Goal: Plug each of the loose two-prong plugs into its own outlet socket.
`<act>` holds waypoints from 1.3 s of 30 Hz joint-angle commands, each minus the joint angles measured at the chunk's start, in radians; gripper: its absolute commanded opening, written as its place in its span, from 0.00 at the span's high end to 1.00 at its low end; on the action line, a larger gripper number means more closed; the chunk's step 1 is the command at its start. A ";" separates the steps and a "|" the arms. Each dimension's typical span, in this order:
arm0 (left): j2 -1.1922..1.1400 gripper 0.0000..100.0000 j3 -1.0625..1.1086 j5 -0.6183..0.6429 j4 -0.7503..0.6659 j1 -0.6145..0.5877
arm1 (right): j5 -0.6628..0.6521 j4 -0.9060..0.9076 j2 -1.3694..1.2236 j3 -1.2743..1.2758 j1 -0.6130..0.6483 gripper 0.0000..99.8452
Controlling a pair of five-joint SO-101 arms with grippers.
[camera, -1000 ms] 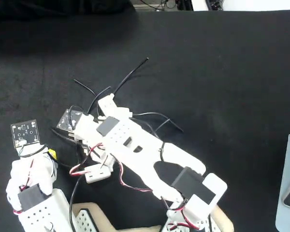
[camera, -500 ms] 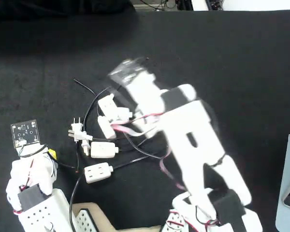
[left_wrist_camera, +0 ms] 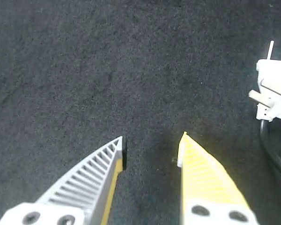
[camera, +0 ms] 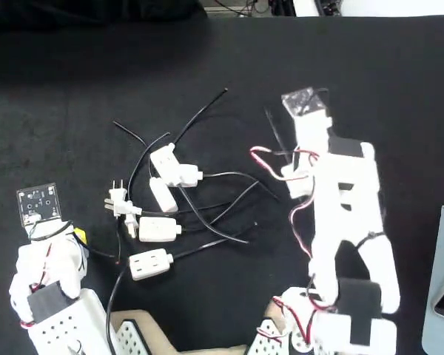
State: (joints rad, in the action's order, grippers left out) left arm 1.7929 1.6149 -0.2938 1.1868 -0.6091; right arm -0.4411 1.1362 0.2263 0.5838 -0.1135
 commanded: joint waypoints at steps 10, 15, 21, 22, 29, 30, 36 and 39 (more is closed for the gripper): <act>0.002 0.80 -0.015 -0.002 -0.020 -0.002 | -0.008 0.175 -0.081 -0.171 0.002 0.82; 0.002 0.80 -0.015 -0.002 -0.020 -0.002 | -0.008 0.198 -0.090 -0.177 0.003 0.87; 0.002 0.80 -0.015 -0.002 -0.020 -0.002 | -0.043 0.077 -0.160 -0.114 -0.012 0.87; 0.002 0.80 -0.015 -0.003 -0.020 -0.002 | -0.063 0.077 -0.185 -0.113 -0.012 0.87; 0.002 0.80 -0.015 -0.003 -0.020 -0.002 | -0.097 0.078 -0.328 -0.140 -0.025 0.87; 0.002 0.80 -0.015 -0.003 -0.020 -0.002 | -0.097 0.078 -0.338 -0.148 -0.035 0.87; 0.002 0.80 -0.015 -0.003 -0.020 -0.002 | -0.100 0.184 -0.344 -0.231 -0.069 0.87; 0.002 0.80 -0.015 -0.003 -0.020 -0.002 | -0.100 0.233 -0.344 -0.271 -0.071 0.87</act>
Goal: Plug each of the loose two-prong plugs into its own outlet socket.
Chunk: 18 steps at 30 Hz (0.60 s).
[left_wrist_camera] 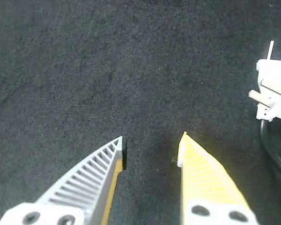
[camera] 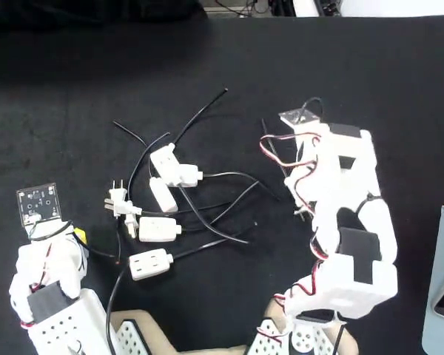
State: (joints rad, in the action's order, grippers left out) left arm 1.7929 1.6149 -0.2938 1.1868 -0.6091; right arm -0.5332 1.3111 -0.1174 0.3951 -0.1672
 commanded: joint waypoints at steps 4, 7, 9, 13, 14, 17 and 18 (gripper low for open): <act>0.002 0.80 -0.015 -0.003 -0.020 -0.002 | -0.008 0.075 -0.001 -0.093 -0.017 0.87; 0.002 0.80 -0.015 -0.003 -0.020 -0.002 | -0.008 0.075 -0.001 -0.068 -0.012 0.87; 0.002 0.80 -0.015 -0.003 -0.020 -0.002 | -0.009 0.089 -0.001 -0.056 -0.008 0.87; 0.002 0.80 -0.015 -0.003 -0.018 -0.002 | -0.009 0.118 -0.001 -0.056 0.011 0.87; 0.002 0.80 -0.015 -0.003 -0.018 -0.002 | -0.009 0.117 -0.001 -0.053 0.018 0.87; 0.002 0.80 -0.015 -0.003 -0.018 -0.002 | -0.009 0.115 -0.001 -0.048 0.041 0.87; 0.002 0.80 -0.013 -0.003 -0.018 -0.002 | -0.009 0.115 -0.001 -0.045 0.046 0.87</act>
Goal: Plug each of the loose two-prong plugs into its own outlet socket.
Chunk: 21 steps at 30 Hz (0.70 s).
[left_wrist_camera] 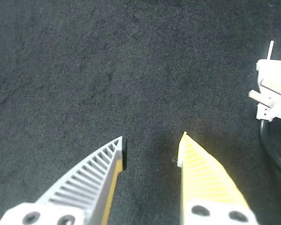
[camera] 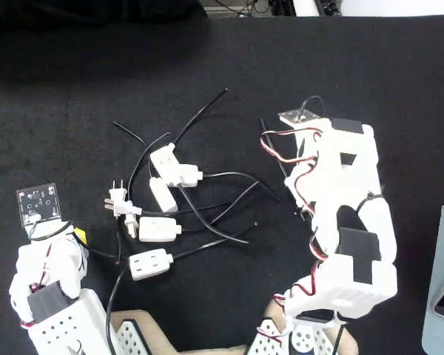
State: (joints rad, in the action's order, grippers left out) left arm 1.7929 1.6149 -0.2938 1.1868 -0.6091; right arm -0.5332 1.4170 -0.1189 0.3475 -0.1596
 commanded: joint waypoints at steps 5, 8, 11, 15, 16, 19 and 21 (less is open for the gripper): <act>0.002 0.80 -0.013 -0.003 -0.018 -0.002 | -0.009 0.006 -0.005 0.010 0.061 0.87; 0.002 0.80 -0.013 -0.003 -0.018 -0.002 | -0.009 -0.015 -0.008 0.015 0.061 0.87; 0.002 0.80 -0.013 -0.003 -0.018 -0.002 | -0.009 -0.058 -0.008 0.054 0.061 0.87; 0.002 0.80 -0.013 -0.003 -0.018 -0.002 | -0.008 -0.132 -0.008 0.113 0.069 0.87; 0.002 0.80 -0.013 -0.005 -0.018 -0.002 | -0.008 -0.149 -0.008 0.119 0.066 0.87; 0.002 0.80 -0.013 -0.005 -0.018 -0.002 | -0.008 -0.173 -0.008 0.119 0.052 0.87; 0.002 0.80 -0.013 -0.005 -0.018 -0.002 | -0.008 -0.178 -0.008 0.108 0.041 0.87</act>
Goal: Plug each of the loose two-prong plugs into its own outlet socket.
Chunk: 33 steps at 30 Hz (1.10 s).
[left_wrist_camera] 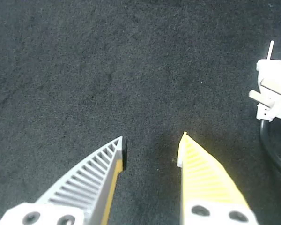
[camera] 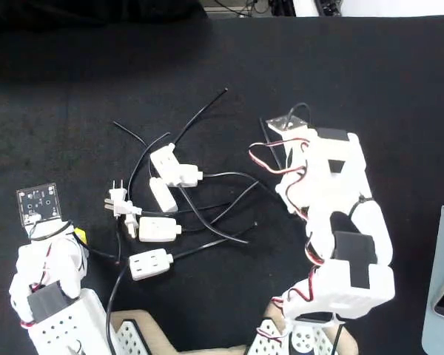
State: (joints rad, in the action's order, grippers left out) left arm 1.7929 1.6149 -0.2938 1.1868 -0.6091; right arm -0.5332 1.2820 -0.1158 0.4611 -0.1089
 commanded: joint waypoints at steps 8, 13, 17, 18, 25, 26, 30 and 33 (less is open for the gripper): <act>0.002 0.80 -0.013 -0.005 -0.018 -0.002 | -0.008 -0.051 -0.012 -0.045 -0.025 0.87; 0.002 0.80 -0.013 -0.005 -0.018 -0.002 | -0.008 -0.083 -0.012 -0.045 -0.025 0.87; 0.002 0.80 -0.013 -0.005 -0.018 -0.002 | -0.008 -0.084 -0.012 -0.061 -0.020 0.87; 0.002 0.80 -0.013 -0.005 -0.018 -0.002 | -0.008 -0.083 -0.012 -0.070 -0.023 0.87; 0.002 0.80 -0.013 -0.006 -0.018 -0.002 | -0.008 -0.081 -0.013 -0.064 -0.025 0.87; 0.002 0.80 -0.013 -0.006 -0.018 -0.002 | -0.008 -0.083 -0.013 -0.056 -0.025 0.87; 0.002 0.80 -0.013 -0.006 -0.018 -0.002 | -0.054 -0.084 -0.013 -0.028 -0.026 0.87; 0.002 0.80 -0.013 -0.006 -0.017 -0.002 | -0.066 -0.084 -0.024 -0.027 -0.040 0.87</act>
State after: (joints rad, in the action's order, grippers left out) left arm 1.7929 1.6149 -0.2938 1.1868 -0.6091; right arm -0.5777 1.2022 -0.1358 0.4350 -0.1197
